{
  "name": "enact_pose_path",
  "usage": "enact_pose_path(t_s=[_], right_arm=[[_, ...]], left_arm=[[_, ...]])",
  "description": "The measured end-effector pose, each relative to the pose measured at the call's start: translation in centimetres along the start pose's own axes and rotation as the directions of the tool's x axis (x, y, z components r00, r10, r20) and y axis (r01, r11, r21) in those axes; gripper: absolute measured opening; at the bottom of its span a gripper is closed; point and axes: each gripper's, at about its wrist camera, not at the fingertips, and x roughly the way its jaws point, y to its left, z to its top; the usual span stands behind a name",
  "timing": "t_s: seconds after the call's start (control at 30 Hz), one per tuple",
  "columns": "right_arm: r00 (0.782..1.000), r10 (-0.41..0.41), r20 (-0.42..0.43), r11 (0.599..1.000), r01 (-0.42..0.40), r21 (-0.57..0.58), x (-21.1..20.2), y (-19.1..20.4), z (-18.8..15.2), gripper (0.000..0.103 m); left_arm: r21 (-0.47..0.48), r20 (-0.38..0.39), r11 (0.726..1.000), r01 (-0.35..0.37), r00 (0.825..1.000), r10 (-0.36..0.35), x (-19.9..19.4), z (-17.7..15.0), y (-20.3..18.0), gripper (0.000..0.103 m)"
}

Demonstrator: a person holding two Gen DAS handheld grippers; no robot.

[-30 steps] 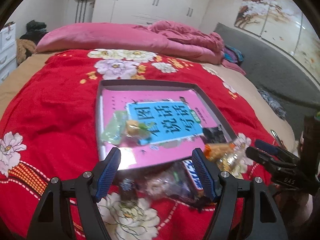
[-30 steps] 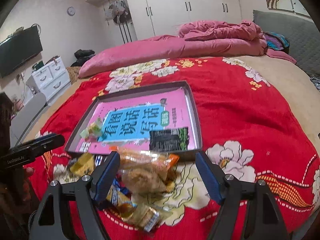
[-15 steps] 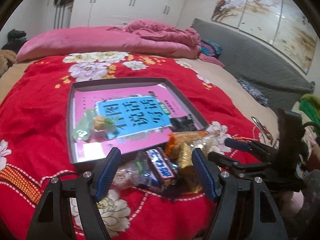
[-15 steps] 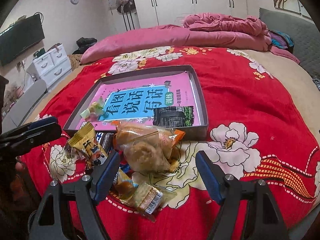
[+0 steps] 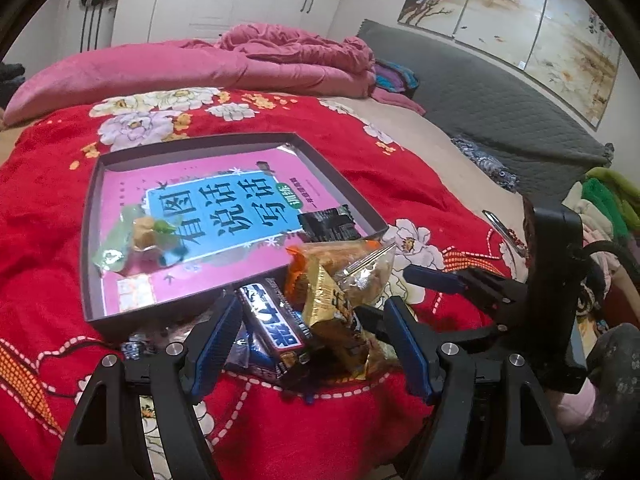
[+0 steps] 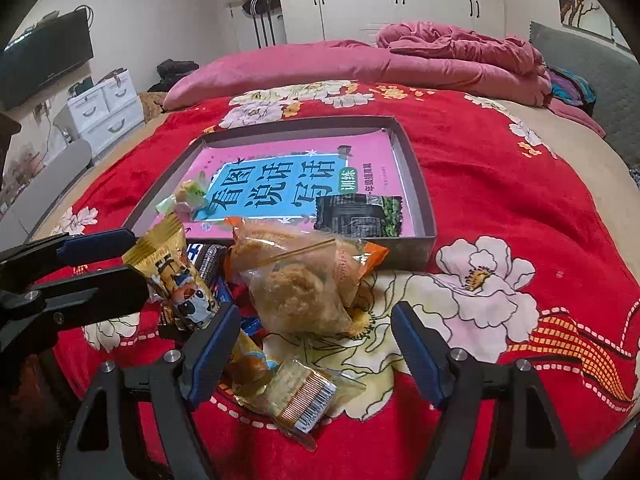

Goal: Organize snacks
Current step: 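Move both open tools back toward the snack pile, then grasp the gold foil bag with the left tool while the right grasps the clear pastry bag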

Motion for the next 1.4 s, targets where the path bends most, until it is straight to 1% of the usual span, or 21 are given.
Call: enact_pose_path(t_s=[0.1, 0.2, 0.27, 0.33, 0.37, 0.4, 0.47, 0.57, 0.67, 0.73, 0.9, 1.03, 1.27, 1.4], right_arm=[[1.0, -0.003, -0.001, 1.0, 0.003, -0.002, 0.5, 0.0, 0.1, 0.075], [1.0, -0.011, -0.003, 1.0, 0.011, 0.003, 0.9, -0.1, 0.1, 0.069], [1.0, -0.002, -0.006, 1.0, 0.002, 0.004, 1.1, -0.1, 0.2, 0.066], [1.0, 0.004, -0.008, 1.0, -0.004, -0.002, 1.3, 0.0, 0.2, 0.061], [1.0, 0.004, -0.008, 1.0, -0.004, -0.008, 1.4, 0.2, 0.2, 0.06], [1.0, 0.007, -0.008, 1.0, -0.007, -0.013, 1.4, 0.3, 0.2, 0.057], [1.0, 0.017, -0.011, 1.0, -0.017, -0.02, 1.5, 0.5, 0.2, 0.051], [1.0, 0.019, -0.01, 0.999, -0.019, -0.029, 1.6, 0.6, 0.1, 0.05], [1.0, 0.023, -0.009, 0.999, -0.023, -0.027, 1.5, 0.5, 0.0, 0.048], [1.0, 0.021, -0.008, 0.999, -0.021, -0.03, 1.5, 0.5, 0.0, 0.047], [1.0, 0.023, -0.007, 0.999, -0.023, -0.034, 1.3, 0.3, 0.0, 0.046], [1.0, 0.029, 0.001, 0.999, -0.029, -0.018, 0.9, 0.0, 0.1, 0.045], [0.999, 0.021, 0.028, 1.0, -0.021, -0.003, -0.2, -0.4, 0.4, 0.045], [0.999, 0.026, 0.045, 1.0, -0.027, 0.008, -0.9, -0.5, 0.7, 0.045]], left_arm=[[-0.004, -0.005, 1.0, 0.02, 1.0, -0.02, 0.4, 0.0, 0.0, 0.075], [-0.004, -0.012, 0.999, 0.034, 0.999, -0.034, 0.8, 0.1, 0.0, 0.067], [-0.004, -0.021, 0.999, 0.043, 0.999, -0.043, 1.2, 0.2, -0.1, 0.062], [0.001, -0.031, 0.999, 0.054, 0.998, -0.054, 1.6, 0.2, -0.3, 0.056], [0.002, -0.035, 0.998, 0.058, 0.998, -0.058, 1.7, 0.2, -0.3, 0.054], [0.005, -0.041, 0.998, 0.068, 0.997, -0.068, 1.9, 0.2, -0.5, 0.051], [0.008, -0.052, 0.997, 0.08, 0.995, -0.08, 2.2, 0.2, -0.7, 0.049], [0.003, -0.072, 0.996, 0.09, 0.993, -0.089, 2.9, 0.1, -0.8, 0.047], [-0.011, -0.095, 0.995, 0.099, 0.991, -0.099, 3.8, 0.2, -0.7, 0.038], [-0.022, -0.113, 0.995, 0.099, 0.988, -0.101, 4.3, 0.1, -0.5, 0.028], [-0.039, -0.117, 0.992, 0.122, 0.985, -0.126, 4.4, 0.1, -0.3, 0.018], [-0.057, -0.1, 0.989, 0.133, 0.985, -0.139, 3.8, 0.2, -0.1, 0.017], [-0.081, -0.024, 0.986, 0.149, 0.988, -0.151, 1.8, 1.2, 0.5, 0.016], [-0.099, 0.027, 0.985, 0.139, 0.99, -0.137, 0.3, 1.7, 1.5, 0.016]])
